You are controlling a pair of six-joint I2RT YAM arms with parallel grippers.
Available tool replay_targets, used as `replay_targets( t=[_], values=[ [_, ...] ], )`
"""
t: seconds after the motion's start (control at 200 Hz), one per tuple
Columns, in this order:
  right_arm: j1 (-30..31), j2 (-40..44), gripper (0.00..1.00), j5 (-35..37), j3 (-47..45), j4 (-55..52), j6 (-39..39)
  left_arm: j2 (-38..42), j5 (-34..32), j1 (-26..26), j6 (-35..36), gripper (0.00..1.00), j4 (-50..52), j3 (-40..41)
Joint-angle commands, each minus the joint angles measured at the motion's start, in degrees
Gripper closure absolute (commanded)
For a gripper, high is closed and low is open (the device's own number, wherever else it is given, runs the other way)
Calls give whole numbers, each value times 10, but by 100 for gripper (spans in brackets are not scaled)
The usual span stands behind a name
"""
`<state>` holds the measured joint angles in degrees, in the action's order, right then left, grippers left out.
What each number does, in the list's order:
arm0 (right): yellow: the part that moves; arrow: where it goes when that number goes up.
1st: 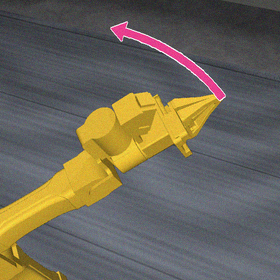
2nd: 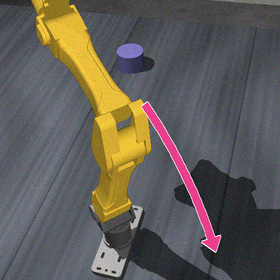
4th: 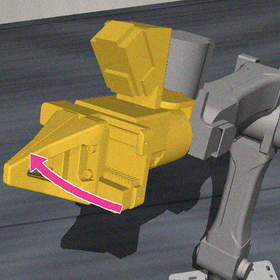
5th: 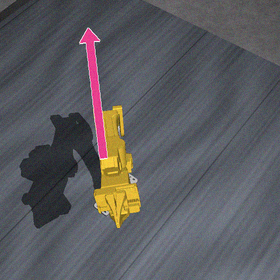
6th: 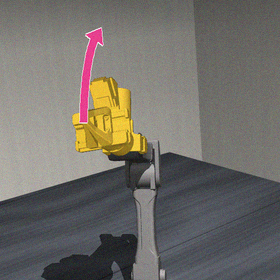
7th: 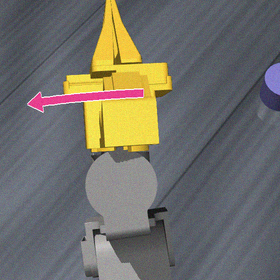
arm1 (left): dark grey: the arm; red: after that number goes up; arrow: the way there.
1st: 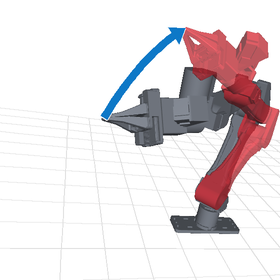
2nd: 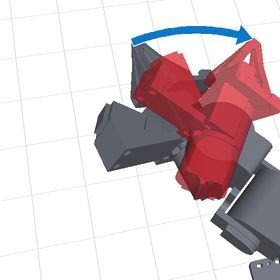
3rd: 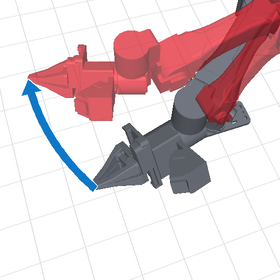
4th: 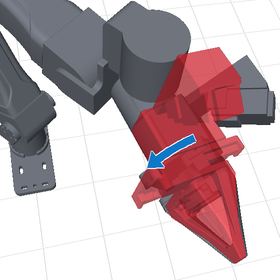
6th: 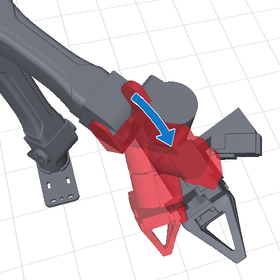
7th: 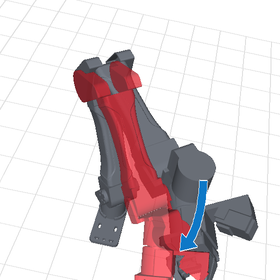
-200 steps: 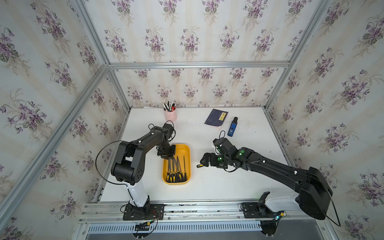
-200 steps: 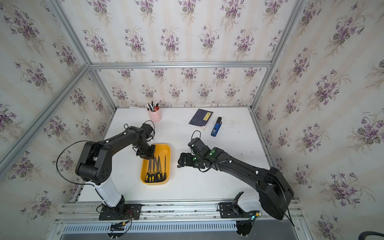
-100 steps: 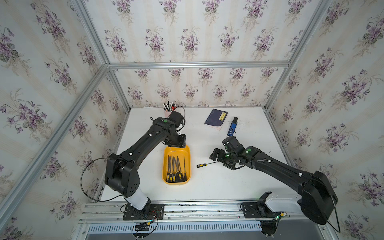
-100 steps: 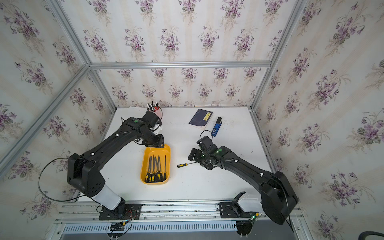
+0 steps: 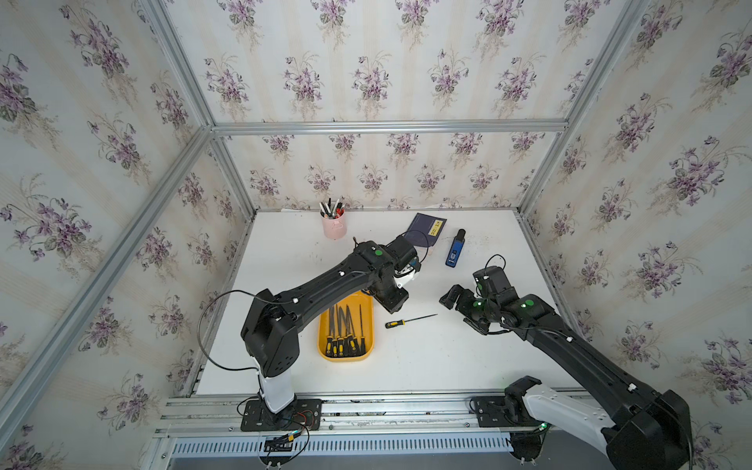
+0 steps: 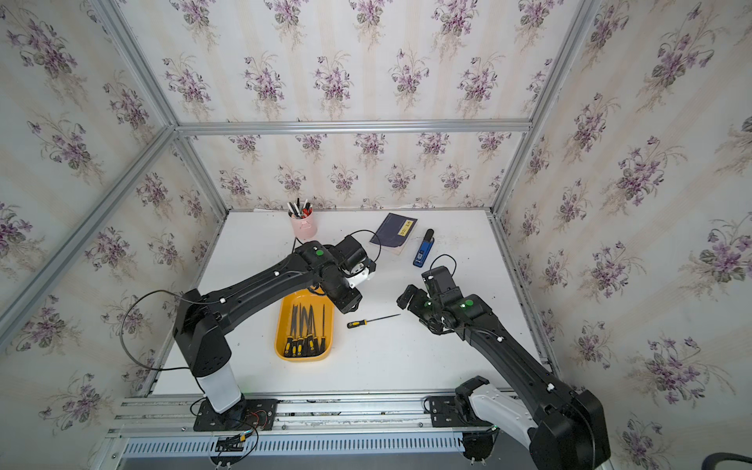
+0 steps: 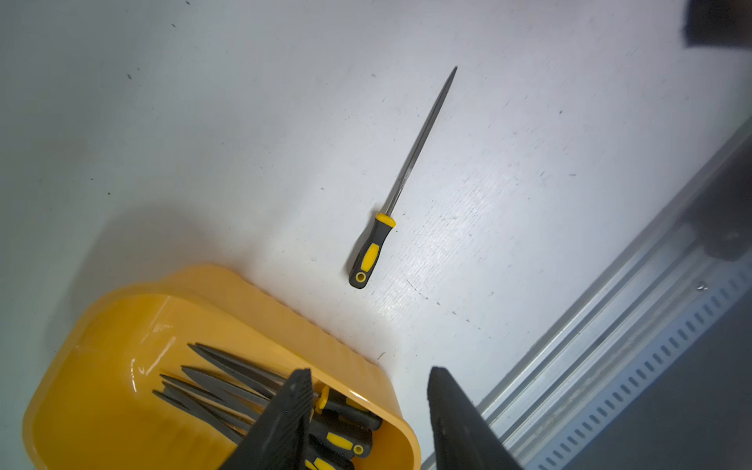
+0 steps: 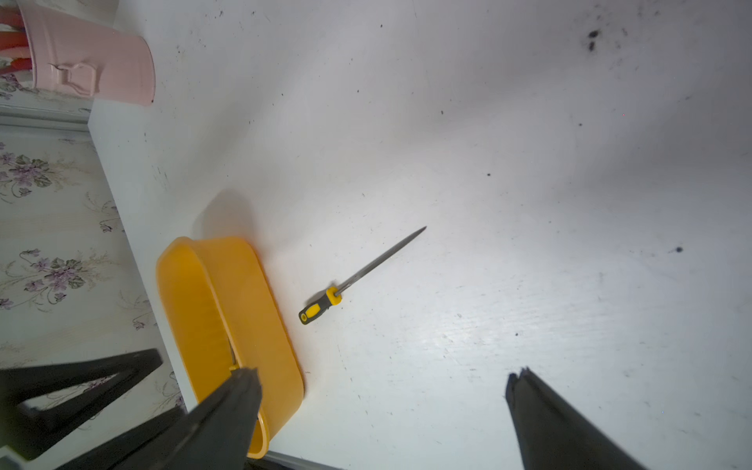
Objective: Put the file tool into the storage box
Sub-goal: Pick up the file tool from the center of the board.
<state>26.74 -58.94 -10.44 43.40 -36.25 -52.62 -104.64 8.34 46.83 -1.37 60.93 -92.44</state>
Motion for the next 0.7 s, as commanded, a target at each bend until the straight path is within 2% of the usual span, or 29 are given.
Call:
replay_targets(
  t=[0.0,0.14,0.694],
  values=[
    [-8,10,0,-12,-3,-19,22,-17,-12,18,28,49,-38,15],
    [-11,15,0,-13,-3,-31,34,-66,-28,30,23,50,-49,16],
    [-16,30,0,-16,-22,-36,38,-128,-40,34,28,56,-70,42]
  ],
)
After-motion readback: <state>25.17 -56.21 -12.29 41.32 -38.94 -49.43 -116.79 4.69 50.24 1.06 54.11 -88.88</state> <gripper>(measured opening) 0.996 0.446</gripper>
